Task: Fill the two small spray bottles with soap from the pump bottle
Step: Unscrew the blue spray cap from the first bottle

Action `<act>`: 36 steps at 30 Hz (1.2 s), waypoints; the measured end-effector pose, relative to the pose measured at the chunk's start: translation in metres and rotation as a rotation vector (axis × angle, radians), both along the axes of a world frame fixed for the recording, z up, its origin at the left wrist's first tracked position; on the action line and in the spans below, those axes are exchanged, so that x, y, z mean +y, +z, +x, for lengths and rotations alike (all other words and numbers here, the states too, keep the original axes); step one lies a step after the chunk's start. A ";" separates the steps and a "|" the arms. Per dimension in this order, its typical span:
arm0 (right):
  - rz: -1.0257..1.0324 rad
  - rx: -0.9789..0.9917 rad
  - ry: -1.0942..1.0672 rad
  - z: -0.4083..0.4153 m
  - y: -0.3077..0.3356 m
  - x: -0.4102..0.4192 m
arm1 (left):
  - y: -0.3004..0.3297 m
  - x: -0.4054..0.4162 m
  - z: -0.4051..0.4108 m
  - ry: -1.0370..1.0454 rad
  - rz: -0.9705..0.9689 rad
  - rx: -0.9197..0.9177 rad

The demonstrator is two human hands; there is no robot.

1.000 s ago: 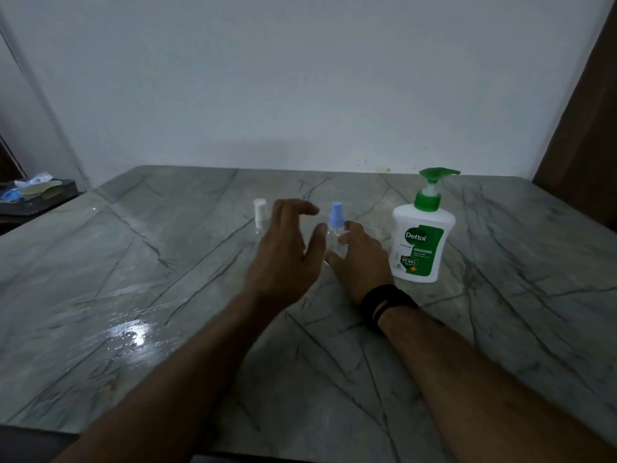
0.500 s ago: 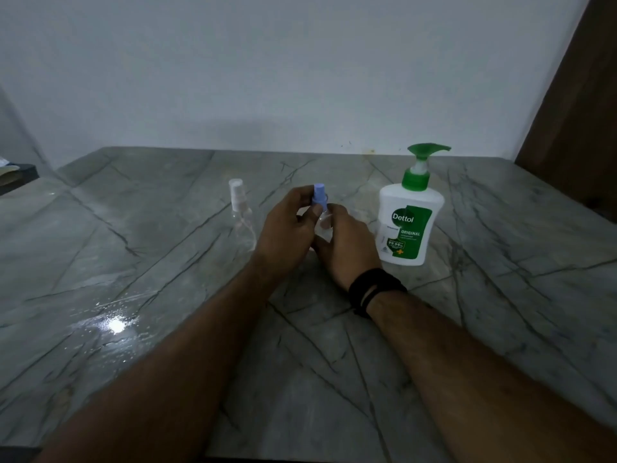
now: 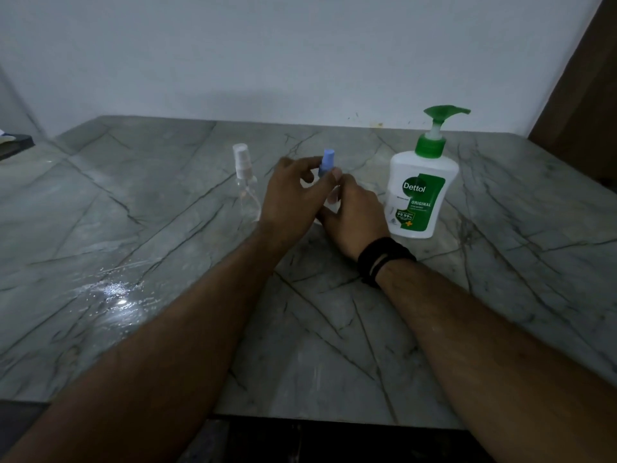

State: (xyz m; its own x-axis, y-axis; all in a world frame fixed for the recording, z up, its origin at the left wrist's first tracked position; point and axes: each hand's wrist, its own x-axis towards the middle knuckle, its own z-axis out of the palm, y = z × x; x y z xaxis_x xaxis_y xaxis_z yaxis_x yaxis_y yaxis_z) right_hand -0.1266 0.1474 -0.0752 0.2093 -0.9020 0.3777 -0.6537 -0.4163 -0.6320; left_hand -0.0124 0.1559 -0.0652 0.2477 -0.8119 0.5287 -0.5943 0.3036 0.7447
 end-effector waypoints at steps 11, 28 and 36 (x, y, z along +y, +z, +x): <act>0.028 -0.010 0.013 0.000 0.000 0.000 | 0.004 0.001 -0.001 -0.030 -0.033 0.173; 0.011 0.002 0.015 -0.001 0.000 0.000 | 0.009 0.004 -0.002 -0.052 0.002 0.117; 0.035 -0.009 0.009 -0.001 -0.001 -0.001 | 0.024 0.012 -0.003 -0.028 -0.297 0.158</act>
State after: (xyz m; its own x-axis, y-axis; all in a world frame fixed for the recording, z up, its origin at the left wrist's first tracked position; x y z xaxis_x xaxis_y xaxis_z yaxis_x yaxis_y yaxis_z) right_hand -0.1280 0.1460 -0.0759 0.2143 -0.9129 0.3475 -0.6441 -0.3996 -0.6523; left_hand -0.0151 0.1683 -0.0407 0.3258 -0.6354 0.7001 -0.4668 0.5359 0.7035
